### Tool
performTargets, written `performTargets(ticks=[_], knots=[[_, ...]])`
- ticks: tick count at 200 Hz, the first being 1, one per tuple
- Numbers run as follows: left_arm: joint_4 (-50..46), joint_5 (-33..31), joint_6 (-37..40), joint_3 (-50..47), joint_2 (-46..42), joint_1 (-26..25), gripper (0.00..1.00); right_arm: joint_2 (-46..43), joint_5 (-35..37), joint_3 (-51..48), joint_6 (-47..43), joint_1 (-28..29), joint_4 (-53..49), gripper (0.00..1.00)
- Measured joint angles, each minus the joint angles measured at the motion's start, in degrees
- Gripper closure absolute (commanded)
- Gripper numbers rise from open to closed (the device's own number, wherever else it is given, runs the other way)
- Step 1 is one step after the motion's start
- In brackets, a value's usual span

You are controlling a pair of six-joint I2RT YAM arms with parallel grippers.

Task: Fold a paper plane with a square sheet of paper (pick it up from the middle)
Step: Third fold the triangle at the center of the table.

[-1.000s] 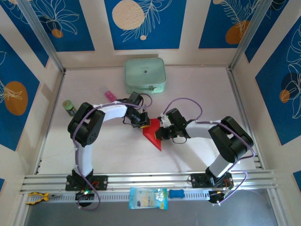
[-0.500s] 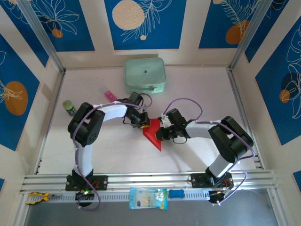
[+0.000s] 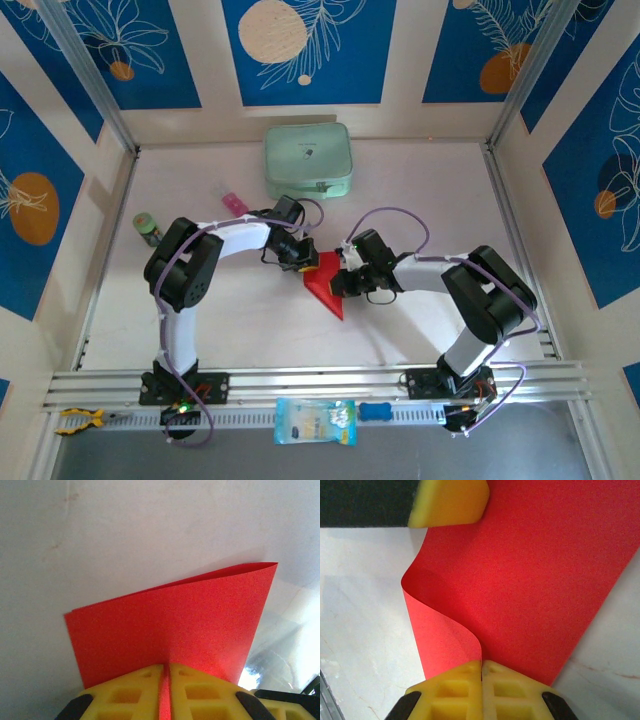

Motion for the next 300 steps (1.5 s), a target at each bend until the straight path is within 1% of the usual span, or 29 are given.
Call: performTargets(ticks=[231, 269, 300], knots=[[-0.04, -0.17, 0.0, 0.07, 0.0, 0.0, 0.87, 0.0, 0.83, 0.0, 0.09, 0.0, -0.31, 0.98], [-0.74, -0.83, 0.02, 0.83, -0.02, 0.0, 0.82, 0.13, 0.85, 0.0, 0.26, 0.0, 0.0, 0.98], [-1.53, -1.66, 0.04, 0.96, -1.18, -0.11, 0.74, 0.5, 0.72, 0.0, 0.28, 0.0, 0.66, 0.98]])
